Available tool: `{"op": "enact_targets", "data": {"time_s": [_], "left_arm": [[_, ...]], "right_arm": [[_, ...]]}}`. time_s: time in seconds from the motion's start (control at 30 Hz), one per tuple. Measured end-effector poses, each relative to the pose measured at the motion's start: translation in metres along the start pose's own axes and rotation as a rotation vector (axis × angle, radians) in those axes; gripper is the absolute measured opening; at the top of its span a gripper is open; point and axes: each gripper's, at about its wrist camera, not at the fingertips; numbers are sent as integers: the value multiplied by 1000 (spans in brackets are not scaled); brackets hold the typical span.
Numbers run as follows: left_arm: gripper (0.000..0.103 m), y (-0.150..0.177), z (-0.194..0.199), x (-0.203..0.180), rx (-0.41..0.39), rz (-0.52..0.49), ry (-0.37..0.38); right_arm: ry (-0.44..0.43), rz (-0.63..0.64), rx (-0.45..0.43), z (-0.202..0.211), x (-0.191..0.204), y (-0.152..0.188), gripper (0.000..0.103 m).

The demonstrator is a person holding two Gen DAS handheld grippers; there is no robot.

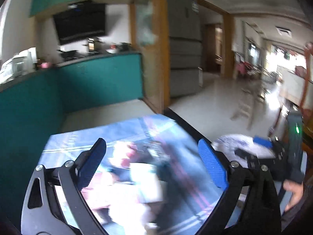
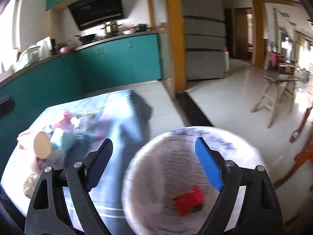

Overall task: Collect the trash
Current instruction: 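Drop the red wrapper into the wastebasket with the right tool while the left tool drops the dark wrapper, then grasp the crumpled white tissue with the right tool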

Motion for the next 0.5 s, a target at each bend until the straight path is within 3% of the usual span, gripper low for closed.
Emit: {"op": "enact_targets", "data": {"time_s": [0.1,0.2,0.5], "left_arm": [[95,1,13,29,4,16,-92],[96,6,12,64,60,80,-153],[96,15,24,129,168,299,-198]], "right_arm": [[-99,43,49,-12,35,7,85],[-126,122,73,-18,61,15,85],[-176,149,116,-25,87,23,85]]}}
Point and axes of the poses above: each gripper's, at about its wrist camera, not at the fingertips, and z roughly against the way its jaws point, x to its left, y to its underside, and after that the axes turned 14 degrees about -x, right-handed
